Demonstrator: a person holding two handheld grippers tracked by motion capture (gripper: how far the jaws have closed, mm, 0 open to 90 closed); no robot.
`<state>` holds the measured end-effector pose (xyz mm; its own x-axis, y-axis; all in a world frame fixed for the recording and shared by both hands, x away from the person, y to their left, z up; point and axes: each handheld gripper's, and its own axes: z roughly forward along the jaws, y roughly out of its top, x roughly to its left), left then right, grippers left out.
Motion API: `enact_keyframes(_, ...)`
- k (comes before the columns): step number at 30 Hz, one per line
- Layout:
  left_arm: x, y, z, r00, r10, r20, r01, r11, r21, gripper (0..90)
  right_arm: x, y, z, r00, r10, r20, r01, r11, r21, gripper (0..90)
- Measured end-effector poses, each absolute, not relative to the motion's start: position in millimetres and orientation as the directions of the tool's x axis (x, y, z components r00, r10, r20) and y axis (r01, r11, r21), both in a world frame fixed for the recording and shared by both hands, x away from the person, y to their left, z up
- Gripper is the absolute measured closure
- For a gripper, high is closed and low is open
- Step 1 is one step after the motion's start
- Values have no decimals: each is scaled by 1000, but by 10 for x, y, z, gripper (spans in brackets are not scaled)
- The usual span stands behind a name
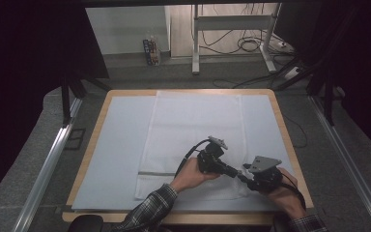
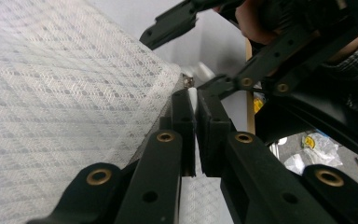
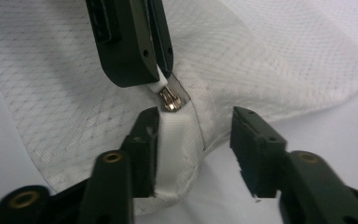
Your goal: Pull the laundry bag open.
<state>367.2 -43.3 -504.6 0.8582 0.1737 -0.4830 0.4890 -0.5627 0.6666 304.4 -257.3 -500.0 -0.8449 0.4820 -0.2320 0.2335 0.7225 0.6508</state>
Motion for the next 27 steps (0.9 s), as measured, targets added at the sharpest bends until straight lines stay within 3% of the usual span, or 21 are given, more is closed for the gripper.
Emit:
enact_keyframes(1, 3672, -427, -5048, 857, 176, -485, 492, -558, 668, 872, 3060, -2548, -5007, -853, 465, -237, 222, 734, 642, 676)
enact_keyframes(2, 3673, -423, -5049, 855, 179, -487, 497, -553, 669, 872, 3060, -2548, -5007, -853, 465, -237, 222, 734, 642, 676)
enact_keyframes(5, 3675, -415, -5051, 855, 180, -486, 498, -545, 674, 872, 3032, -2532, -4998, -852, 466, -240, 227, 741, 632, 808)
enact_keyframes(18, 3588, -417, -4992, 887, 229, -400, 455, -576, 679, 875, 3010, -2546, -4985, -848, 487, -210, 268, 735, 623, 843)
enact_keyframes(27, 3579, -350, -4996, 887, 239, -396, 458, -577, 677, 874, 2996, -2573, -4987, -843, 495, -208, 279, 734, 619, 844)
